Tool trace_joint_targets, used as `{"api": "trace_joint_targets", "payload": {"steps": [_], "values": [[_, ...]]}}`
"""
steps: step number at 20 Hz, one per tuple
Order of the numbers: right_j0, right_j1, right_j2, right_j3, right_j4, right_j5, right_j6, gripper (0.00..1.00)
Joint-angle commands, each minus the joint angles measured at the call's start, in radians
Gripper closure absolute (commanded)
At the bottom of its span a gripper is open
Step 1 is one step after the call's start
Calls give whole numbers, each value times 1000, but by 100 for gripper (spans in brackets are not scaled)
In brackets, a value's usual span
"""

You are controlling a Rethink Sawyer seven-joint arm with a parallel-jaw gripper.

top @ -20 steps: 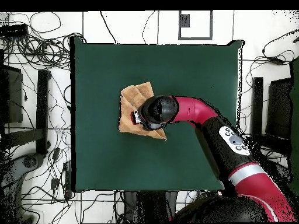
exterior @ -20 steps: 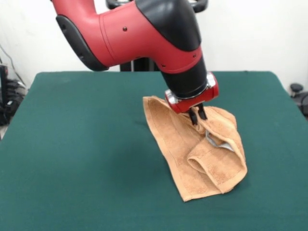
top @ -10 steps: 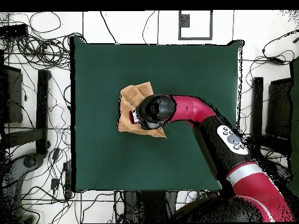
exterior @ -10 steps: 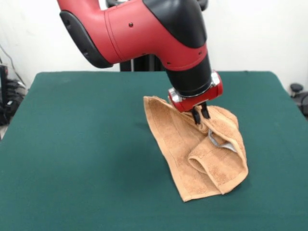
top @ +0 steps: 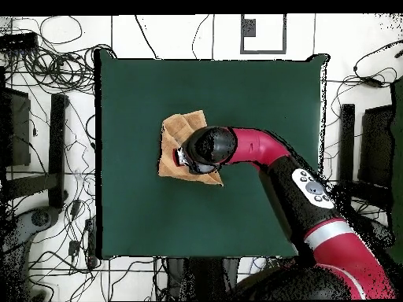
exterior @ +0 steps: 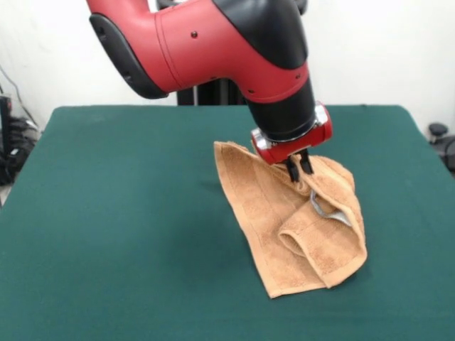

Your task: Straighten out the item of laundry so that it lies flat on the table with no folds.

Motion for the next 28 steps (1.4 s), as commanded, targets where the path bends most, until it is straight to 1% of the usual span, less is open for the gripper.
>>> {"api": "trace_joint_targets", "payload": {"steps": [1,7,9,13,28], "values": [[72,-3,-30,-36,49,-9,149,100],[100,-8,-53,-52,58,-12,162,100],[104,-21,-57,-43,64,-12,168,100],[106,-40,-64,-29,71,-15,173,100],[118,-45,-90,-26,86,-39,158,100]]}}
